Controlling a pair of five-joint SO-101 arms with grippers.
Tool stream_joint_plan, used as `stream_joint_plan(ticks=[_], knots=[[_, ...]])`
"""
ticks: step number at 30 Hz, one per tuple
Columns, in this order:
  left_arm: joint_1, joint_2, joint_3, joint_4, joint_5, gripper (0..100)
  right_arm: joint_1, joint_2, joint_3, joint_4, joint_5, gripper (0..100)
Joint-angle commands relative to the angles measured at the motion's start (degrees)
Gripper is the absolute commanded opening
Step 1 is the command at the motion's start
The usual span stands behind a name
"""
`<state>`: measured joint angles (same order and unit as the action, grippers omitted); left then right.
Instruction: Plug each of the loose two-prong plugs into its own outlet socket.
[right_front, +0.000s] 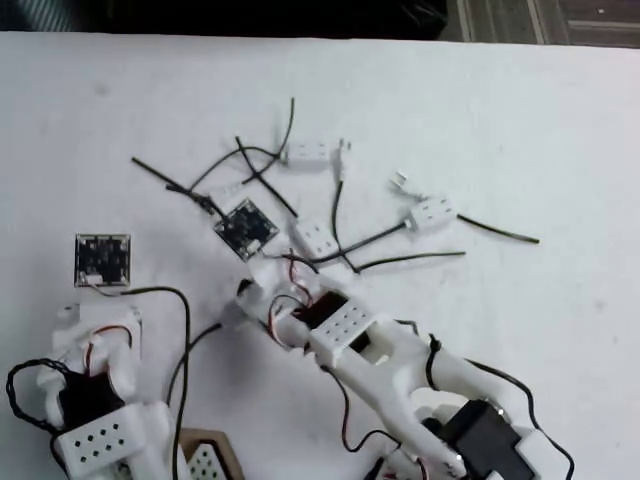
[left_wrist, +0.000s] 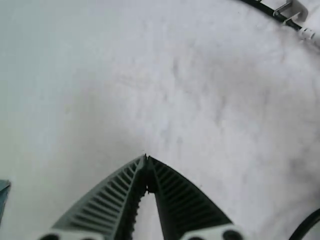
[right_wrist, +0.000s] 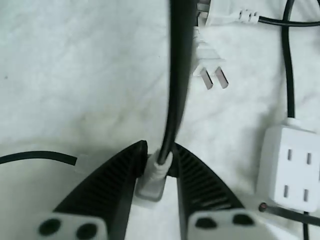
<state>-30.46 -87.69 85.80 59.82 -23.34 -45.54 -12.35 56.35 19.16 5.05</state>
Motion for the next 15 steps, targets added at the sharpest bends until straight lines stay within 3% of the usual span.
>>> stream_joint_plan(ticks=[1,15], knots=[[0.66,-0.31,-1.67,-0.97,0.35,3,0.92,0.22,-0.18,1.54,0.09,4.2],[0.66,-0.31,-1.67,-0.97,0.35,3,1.10,-7.96,0.18,6.90,-2.46,4.3]])
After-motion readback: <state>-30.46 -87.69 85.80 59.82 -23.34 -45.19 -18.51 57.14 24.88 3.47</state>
